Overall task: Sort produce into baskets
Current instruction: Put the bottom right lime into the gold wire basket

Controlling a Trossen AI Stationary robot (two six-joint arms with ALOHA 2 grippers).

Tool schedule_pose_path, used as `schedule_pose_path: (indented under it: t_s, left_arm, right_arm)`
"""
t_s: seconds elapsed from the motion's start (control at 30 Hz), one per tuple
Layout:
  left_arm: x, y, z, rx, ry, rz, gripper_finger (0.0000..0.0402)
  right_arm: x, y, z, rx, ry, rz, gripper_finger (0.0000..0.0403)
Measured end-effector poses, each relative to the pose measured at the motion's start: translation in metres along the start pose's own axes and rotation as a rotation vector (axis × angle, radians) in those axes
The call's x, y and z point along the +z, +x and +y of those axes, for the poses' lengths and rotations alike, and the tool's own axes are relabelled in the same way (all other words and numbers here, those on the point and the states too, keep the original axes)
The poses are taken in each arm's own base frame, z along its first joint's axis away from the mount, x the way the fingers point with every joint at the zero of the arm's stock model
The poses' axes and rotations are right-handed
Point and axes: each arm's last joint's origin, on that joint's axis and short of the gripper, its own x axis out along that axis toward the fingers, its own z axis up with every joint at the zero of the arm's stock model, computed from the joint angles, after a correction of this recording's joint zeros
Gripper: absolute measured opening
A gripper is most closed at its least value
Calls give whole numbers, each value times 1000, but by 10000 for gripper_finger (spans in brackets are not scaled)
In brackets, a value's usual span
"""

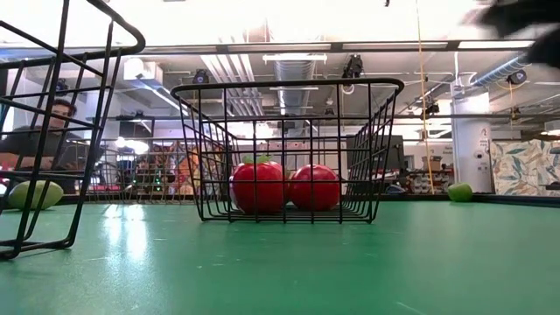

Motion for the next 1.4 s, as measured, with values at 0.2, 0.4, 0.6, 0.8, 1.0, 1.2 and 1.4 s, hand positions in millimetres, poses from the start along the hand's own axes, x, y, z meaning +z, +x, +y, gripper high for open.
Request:
schedule_pose_path:
  t_s: [0.2,0.4,0.6,0.8,1.0,1.2,1.4]
  left_arm:
    - [-8,42,62,-310,-57,29,200]
    - [-38,91,122,-269,-186,158,196]
    - [-62,138,157,-189,-401,259,191]
    - [-66,183,177,-158,-509,308,187]
    - [-49,220,195,-85,-533,276,186]
    - [-33,257,194,-94,-562,244,186]
    - [-19,295,171,-115,-508,220,186]
  right_arm:
    - [50,-20,-127,-2,602,-396,205]
    - [85,11,-232,224,850,-553,204]
    - [101,60,-290,239,893,-527,204]
    - [125,95,-308,298,627,-516,204]
    - [128,113,-311,329,465,-466,203]
    - [105,118,-297,332,384,-382,204]
    - [74,112,-260,365,202,-324,206]
